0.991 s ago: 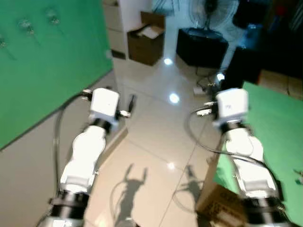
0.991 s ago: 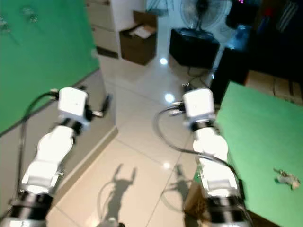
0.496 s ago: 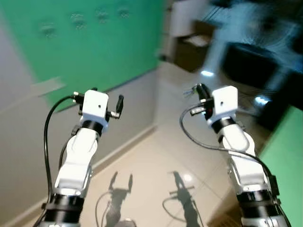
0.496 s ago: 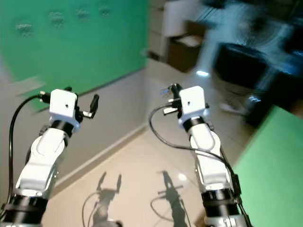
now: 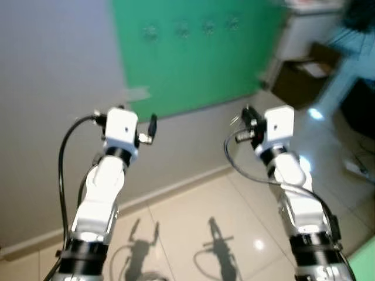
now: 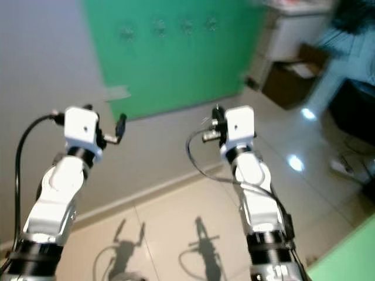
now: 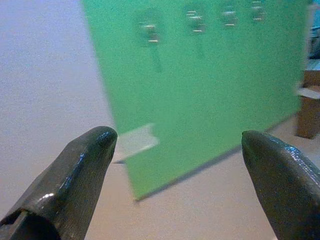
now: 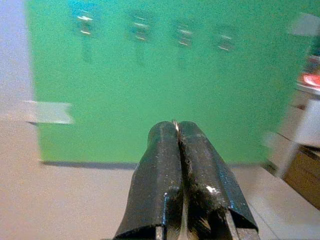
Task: Hang keys on a hook
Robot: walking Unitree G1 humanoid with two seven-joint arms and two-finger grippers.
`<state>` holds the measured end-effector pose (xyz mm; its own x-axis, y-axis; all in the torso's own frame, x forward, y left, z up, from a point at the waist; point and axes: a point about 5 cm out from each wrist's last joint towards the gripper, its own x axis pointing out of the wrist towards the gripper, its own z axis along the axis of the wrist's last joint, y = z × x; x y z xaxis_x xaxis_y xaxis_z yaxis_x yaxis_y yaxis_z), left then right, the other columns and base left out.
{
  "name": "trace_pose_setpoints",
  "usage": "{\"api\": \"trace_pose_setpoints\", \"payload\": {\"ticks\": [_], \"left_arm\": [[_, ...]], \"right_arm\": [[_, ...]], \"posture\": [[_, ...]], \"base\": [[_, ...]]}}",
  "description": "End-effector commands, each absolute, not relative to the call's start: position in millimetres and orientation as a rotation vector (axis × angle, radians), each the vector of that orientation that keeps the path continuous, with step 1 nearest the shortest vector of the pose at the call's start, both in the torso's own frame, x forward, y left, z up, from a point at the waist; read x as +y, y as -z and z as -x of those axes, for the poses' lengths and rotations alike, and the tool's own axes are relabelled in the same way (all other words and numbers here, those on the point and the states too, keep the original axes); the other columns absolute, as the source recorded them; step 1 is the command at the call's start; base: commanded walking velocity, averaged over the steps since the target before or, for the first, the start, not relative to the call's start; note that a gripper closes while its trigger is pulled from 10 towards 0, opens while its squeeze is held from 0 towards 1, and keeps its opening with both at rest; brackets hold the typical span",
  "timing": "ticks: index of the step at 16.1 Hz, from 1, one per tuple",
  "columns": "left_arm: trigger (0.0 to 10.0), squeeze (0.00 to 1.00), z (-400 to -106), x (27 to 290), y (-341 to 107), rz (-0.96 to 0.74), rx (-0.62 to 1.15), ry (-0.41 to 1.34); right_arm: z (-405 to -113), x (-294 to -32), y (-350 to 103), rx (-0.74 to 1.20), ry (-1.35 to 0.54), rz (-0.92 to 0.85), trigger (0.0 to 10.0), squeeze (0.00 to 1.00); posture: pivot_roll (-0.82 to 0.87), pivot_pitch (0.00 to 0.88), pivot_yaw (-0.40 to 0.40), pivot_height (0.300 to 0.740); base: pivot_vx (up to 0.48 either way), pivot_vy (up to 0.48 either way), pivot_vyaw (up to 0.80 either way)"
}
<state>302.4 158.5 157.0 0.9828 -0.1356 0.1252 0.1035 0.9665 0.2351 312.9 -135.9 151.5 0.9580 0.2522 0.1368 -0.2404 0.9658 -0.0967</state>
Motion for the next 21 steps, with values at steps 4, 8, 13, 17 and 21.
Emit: {"api": "trace_pose_setpoints", "payload": {"ticks": [4,8,13,17,21], "left_arm": [[10.0,0.00,-304.3,160.5,-161.5,-0.250,-0.147,0.132],[10.0,0.00,-301.2,160.5,-157.9,-0.242,-0.135,0.137],[10.0,0.00,-298.5,164.4,-154.3,-0.220,-0.123,0.077],[10.0,0.00,-295.8,168.6,-151.1,-0.210,-0.119,0.036],[10.0,0.00,-302.3,172.0,-154.5,-0.235,-0.128,0.008]], "right_arm": [[-314.2,-131.8,-153.7,-0.157,-0.274,0.076,10.0,0.00],[-313.3,-128.7,-153.4,-0.161,-0.300,0.074,10.0,0.00],[-317.4,-121.4,-152.7,-0.159,-0.347,0.079,10.0,0.00],[-321.8,-118.9,-155.1,-0.168,-0.350,0.030,10.0,0.00],[-324.8,-119.0,-156.7,-0.183,-0.347,0.026,10.0,0.00]], "posture": [[0.00,0.000,-0.022,0.740],[0.01,0.000,-0.030,0.740],[0.02,0.000,-0.065,0.740],[0.04,0.000,-0.090,0.740],[0.03,0.000,-0.078,0.740]], "base": [[0.352,0.000,0.80],[0.350,0.000,0.80],[0.348,0.000,0.80],[0.000,0.000,0.17],[0.000,-0.154,0.00]]}}
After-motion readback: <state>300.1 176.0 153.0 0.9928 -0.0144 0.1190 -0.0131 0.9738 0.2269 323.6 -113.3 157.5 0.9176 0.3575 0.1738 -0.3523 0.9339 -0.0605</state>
